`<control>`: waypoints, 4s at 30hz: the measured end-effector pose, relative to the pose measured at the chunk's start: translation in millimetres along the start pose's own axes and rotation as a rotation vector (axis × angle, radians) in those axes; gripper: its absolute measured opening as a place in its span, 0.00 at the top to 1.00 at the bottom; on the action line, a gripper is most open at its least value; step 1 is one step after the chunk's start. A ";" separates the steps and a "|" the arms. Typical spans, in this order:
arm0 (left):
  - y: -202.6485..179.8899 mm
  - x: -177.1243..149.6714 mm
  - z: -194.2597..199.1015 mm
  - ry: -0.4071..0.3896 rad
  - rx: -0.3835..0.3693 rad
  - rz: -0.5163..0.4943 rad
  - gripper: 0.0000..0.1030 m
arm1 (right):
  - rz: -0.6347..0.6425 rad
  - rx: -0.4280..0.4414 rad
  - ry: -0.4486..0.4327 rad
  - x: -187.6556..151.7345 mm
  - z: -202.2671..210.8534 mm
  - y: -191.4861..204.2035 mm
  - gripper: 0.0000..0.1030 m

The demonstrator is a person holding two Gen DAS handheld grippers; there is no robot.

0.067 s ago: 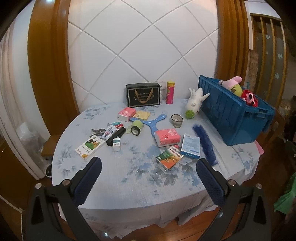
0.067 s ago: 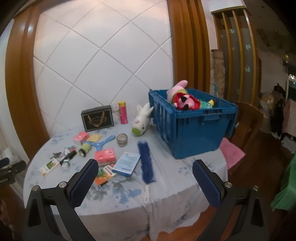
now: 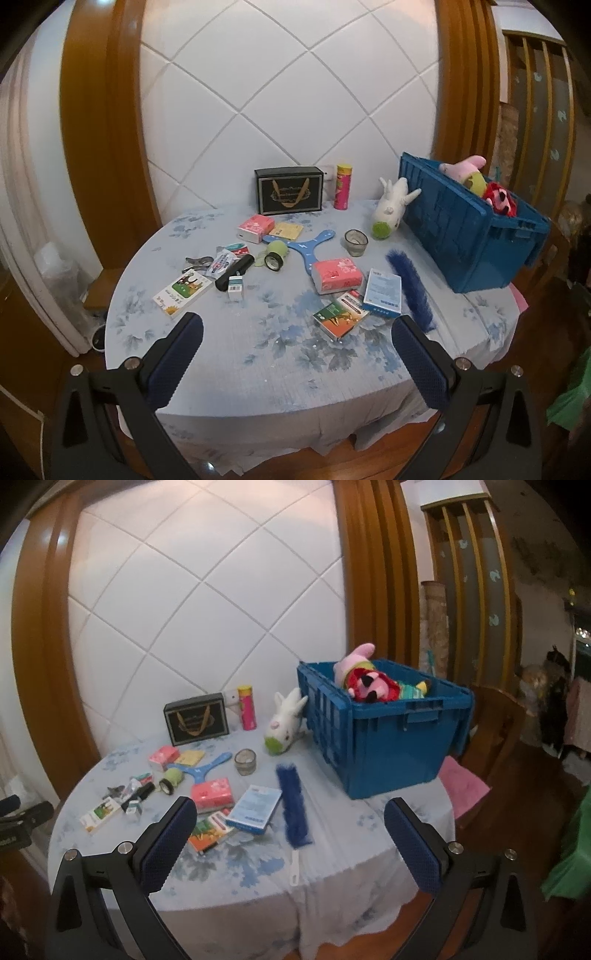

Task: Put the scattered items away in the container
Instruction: 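Move both tools toward the cluttered items on the table, then lower left gripper onto silver metal clip while right gripper lowers onto teal-white medicine box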

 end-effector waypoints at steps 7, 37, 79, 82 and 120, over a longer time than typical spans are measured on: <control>8.0 -2.6 14.7 -0.023 0.015 0.048 0.00 | 0.010 -0.006 -0.011 1.9 10.5 -0.6 0.00; 25.1 -16.4 6.6 0.043 0.068 0.072 0.00 | 0.025 -0.004 0.041 -5.3 -0.3 -1.8 0.00; 119.5 -96.9 -86.3 0.278 0.222 0.231 0.00 | 0.124 0.143 0.361 -90.9 -158.5 60.8 0.00; 145.2 -99.7 -106.6 0.287 0.218 0.229 0.00 | 0.140 0.163 0.371 -98.4 -175.7 98.2 0.00; 311.2 -66.8 -419.7 0.492 -0.011 -0.026 0.02 | 0.157 0.175 0.713 -224.8 -403.8 409.5 0.00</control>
Point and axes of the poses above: each gripper's, at about its wrist camera, not at the fingertips, and z roughly against the way its jaws point, y to its left, x to its top, the point moved 9 cm from there along -z, roughly the way its jaws point, and after that the axes turned 9 degrees about -z, right-handed, at the moved point
